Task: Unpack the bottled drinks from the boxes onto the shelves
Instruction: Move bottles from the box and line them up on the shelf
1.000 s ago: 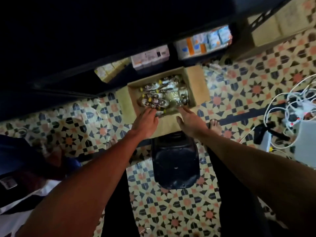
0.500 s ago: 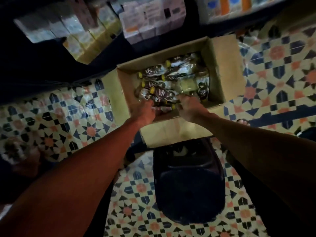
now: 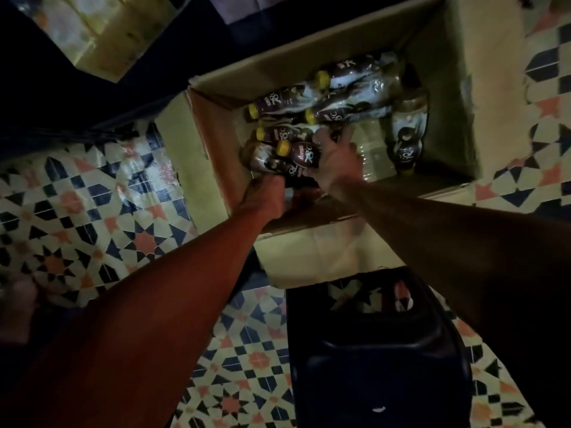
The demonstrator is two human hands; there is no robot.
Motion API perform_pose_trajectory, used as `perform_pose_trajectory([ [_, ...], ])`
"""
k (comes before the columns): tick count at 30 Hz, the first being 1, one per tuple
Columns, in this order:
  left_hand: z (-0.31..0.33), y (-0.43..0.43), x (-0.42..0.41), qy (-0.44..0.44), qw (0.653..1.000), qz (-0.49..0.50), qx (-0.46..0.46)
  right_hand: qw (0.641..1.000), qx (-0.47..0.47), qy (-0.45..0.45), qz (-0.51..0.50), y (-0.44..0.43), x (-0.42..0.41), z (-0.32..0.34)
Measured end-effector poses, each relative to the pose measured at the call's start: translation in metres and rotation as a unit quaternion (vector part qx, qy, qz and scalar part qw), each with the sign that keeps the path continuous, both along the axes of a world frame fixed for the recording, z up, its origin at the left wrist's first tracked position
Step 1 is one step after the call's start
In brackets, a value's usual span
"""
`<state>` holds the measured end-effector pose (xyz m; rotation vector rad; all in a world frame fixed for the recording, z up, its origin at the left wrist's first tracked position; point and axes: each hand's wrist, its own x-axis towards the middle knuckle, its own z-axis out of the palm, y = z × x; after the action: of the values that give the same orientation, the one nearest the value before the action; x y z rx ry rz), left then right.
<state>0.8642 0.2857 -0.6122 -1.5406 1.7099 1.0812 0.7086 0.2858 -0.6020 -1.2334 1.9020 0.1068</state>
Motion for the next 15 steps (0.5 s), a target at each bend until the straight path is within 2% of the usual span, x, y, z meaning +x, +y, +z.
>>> perform_pose_trajectory([
  [4, 0.010, -0.005, -0.007, -0.044, 0.988, -0.147, -0.017, 0.997, -0.021, -0.061, -0.041, 0.005, -0.009, 0.010],
  [6, 0.022, -0.013, -0.008, -0.053, 0.981, -0.188, 0.018, 0.989, -0.011, -0.115, -0.097, 0.005, -0.022, 0.020],
  [10, 0.054, -0.029, -0.009, -0.028, 0.986, -0.135, 0.088, 0.967, 0.011, -0.197, -0.163, 0.006, -0.047, 0.061],
  [12, 0.072, -0.032, -0.005, -0.008, 0.992, -0.075, 0.102, 0.929, 0.028, -0.280, -0.239, 0.011, -0.051, 0.085],
  [15, 0.116, -0.034, -0.004, 0.067, 0.992, 0.038, 0.096, 0.872, 0.063, -0.338, -0.349, 0.016, -0.051, 0.119],
])
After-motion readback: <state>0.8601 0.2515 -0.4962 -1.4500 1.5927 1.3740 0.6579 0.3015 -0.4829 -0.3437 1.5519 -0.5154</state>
